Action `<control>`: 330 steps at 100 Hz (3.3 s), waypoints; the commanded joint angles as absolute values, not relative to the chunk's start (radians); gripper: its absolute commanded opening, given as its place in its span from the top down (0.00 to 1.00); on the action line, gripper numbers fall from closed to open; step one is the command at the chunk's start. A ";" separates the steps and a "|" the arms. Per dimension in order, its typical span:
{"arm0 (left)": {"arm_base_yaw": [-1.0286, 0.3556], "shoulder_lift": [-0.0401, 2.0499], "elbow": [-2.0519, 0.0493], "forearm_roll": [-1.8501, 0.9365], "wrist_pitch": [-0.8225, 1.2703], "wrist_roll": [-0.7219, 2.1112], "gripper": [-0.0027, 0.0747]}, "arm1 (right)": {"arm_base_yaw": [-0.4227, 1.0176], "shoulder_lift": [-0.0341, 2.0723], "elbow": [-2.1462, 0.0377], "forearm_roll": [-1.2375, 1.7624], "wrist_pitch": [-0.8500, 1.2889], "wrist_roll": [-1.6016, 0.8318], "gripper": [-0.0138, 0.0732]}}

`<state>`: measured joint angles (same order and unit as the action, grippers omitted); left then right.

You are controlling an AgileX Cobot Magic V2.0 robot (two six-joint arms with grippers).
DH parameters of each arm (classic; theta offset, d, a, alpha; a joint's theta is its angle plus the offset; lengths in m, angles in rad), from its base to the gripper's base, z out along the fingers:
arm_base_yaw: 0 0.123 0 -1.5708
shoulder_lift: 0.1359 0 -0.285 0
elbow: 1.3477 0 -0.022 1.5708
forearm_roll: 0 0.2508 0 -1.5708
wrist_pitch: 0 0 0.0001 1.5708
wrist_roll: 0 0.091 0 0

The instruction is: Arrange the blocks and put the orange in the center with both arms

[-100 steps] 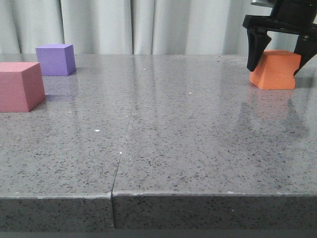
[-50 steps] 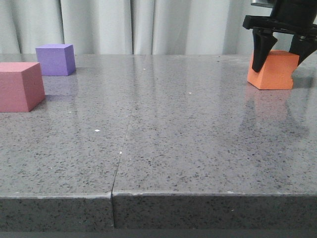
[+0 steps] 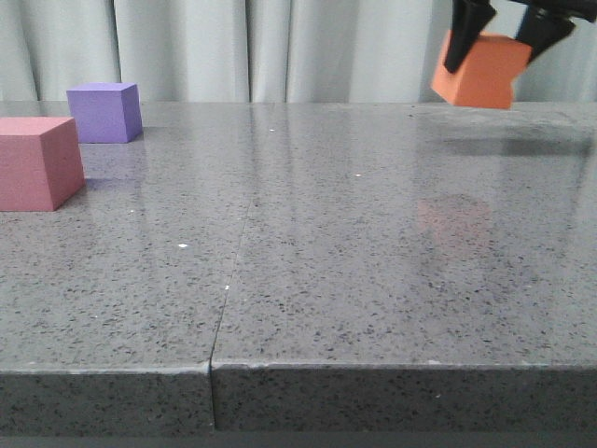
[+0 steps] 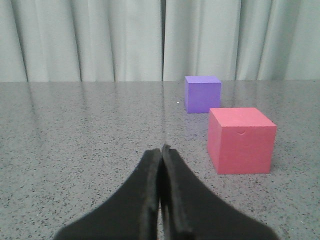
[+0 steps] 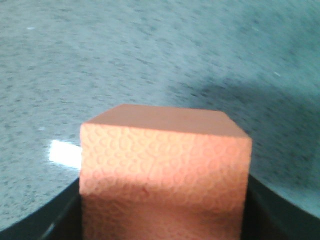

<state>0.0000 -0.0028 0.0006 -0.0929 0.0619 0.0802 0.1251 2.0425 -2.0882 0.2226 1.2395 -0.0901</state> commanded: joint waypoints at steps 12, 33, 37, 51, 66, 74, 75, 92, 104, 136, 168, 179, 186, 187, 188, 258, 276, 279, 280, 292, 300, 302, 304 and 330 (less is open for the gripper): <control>0.000 -0.036 0.048 -0.095 -0.012 0.071 0.99 | 0.227 1.988 -2.129 0.245 1.315 -0.135 0.42; 0.000 -0.036 0.048 -0.095 -0.012 0.071 0.99 | 0.337 1.993 -2.129 0.223 1.284 -0.055 0.42; 0.000 -0.036 0.048 -0.095 -0.012 0.071 0.99 | 0.351 1.993 -2.129 0.210 1.278 -0.029 0.42; 0.000 -0.036 0.048 -0.095 -0.012 0.071 0.99 | 0.383 2.009 -2.128 0.176 1.275 0.096 0.42; 0.000 -0.036 0.048 -0.095 -0.012 0.071 0.99 | 0.388 2.038 -2.128 0.199 1.284 0.223 0.42; 0.000 -0.036 0.048 -0.095 -0.012 0.071 0.99 | 0.388 2.058 -2.127 0.247 1.294 0.236 0.42; 0.000 -0.036 0.048 -0.095 -0.012 0.071 0.99 | 0.388 2.060 -2.127 0.250 1.294 0.236 0.42; 0.000 -0.036 0.048 -0.095 -0.012 0.071 0.99 | 0.388 2.091 -2.127 0.305 1.280 0.238 0.42; 0.000 -0.036 0.048 -0.095 -0.012 0.071 0.99 | 0.388 2.105 -2.127 0.305 1.276 0.241 0.42; 0.000 -0.036 0.048 -0.095 -0.012 0.071 0.99 | 0.388 2.117 -2.127 0.345 1.295 0.169 0.07; 0.000 -0.036 0.048 -0.095 -0.012 0.071 0.99 | 0.388 2.086 -2.127 0.346 1.296 0.169 0.10; 0.000 -0.036 0.048 -0.095 -0.012 0.071 0.99 | 0.388 2.053 -2.127 0.345 1.296 0.163 0.10; 0.000 -0.036 0.048 -0.095 -0.012 0.071 0.99 | 0.388 2.025 -2.127 0.334 1.295 0.152 0.10; 0.000 -0.036 0.048 -0.095 -0.012 0.071 0.99 | 0.388 2.021 -2.127 0.332 1.295 0.152 0.11; 0.000 -0.036 0.048 -0.095 -0.012 0.071 0.99 | 0.388 2.018 -2.127 0.327 1.296 0.152 0.11; 0.000 -0.036 0.048 -0.095 -0.012 0.071 0.99 | 0.388 1.760 -1.975 0.223 1.264 0.126 0.90; 0.000 -0.036 0.048 -0.095 -0.012 0.071 0.99 | 0.388 1.591 -1.741 0.196 1.123 0.119 0.90; 0.000 -0.036 0.048 -0.095 -0.012 0.071 0.99 | 0.388 1.559 -1.696 0.196 1.093 0.114 0.90; 0.000 -0.036 0.048 -0.095 -0.012 0.071 0.99 | 0.388 1.542 -1.673 0.196 1.077 0.113 0.90; 0.000 -0.036 0.048 -0.095 -0.012 0.071 0.99 | 0.388 1.399 -1.473 0.196 0.926 0.108 0.90; 0.000 -0.036 0.048 -0.095 -0.012 0.071 0.99 | 0.388 1.309 -1.345 0.196 0.822 0.094 0.90; 0.000 -0.036 0.048 -0.095 -0.012 0.071 0.99 | 0.388 1.285 -1.311 0.196 0.795 0.092 0.90; 0.000 -0.036 0.048 -0.095 -0.012 0.071 0.99 | 0.388 1.261 -1.276 0.196 0.769 0.091 0.90; 0.000 -0.036 0.048 -0.095 -0.012 0.071 0.99 | 0.388 0.966 -0.890 0.196 0.477 0.085 0.90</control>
<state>0.0000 -0.0028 0.0006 -0.0929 0.0619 0.0802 0.3901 1.0653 -0.9560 0.1917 0.6336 0.0965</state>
